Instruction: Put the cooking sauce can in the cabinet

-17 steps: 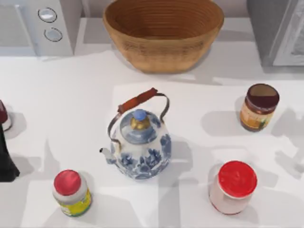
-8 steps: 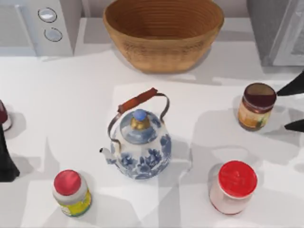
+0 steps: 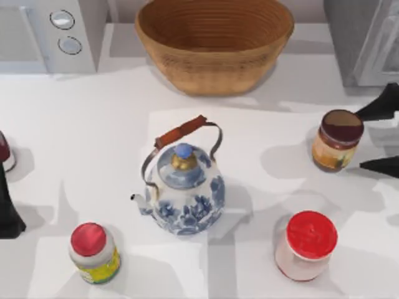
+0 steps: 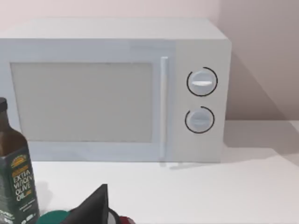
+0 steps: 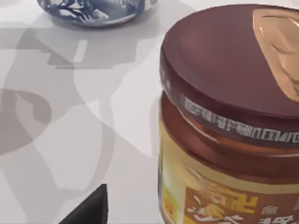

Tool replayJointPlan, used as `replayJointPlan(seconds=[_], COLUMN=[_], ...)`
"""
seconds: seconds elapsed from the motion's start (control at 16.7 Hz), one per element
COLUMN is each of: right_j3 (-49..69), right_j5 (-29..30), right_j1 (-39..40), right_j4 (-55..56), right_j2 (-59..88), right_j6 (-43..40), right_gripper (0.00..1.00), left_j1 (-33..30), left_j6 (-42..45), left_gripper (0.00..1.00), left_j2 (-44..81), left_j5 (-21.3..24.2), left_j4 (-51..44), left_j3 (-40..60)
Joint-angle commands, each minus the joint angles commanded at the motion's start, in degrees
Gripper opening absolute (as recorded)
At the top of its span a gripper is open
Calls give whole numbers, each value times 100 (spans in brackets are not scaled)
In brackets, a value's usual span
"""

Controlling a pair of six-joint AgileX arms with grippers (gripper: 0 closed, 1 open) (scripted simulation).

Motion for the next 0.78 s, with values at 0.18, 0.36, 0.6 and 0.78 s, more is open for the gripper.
replayJointPlan(seconds=[0.18, 0.36, 0.6, 0.78], right_j3=[51, 39, -139, -467], right_j5=[-29, -20, -106, -214], right_j1=[-12, 17, 139, 367], right_j4=[-28, -19, 384, 1244], right_j2=[54, 40, -46, -161], right_j6=[-77, -70, 285, 940], right_gripper=[100, 100, 100, 100], left_j1=[0, 0, 0, 0], left_j6=[0, 0, 0, 0], left_gripper=[100, 100, 100, 100], left_j2=[0, 0, 0, 0], left_j5=[0, 0, 0, 0], left_j4=[0, 0, 0, 0], left_j3=[0, 0, 0, 0])
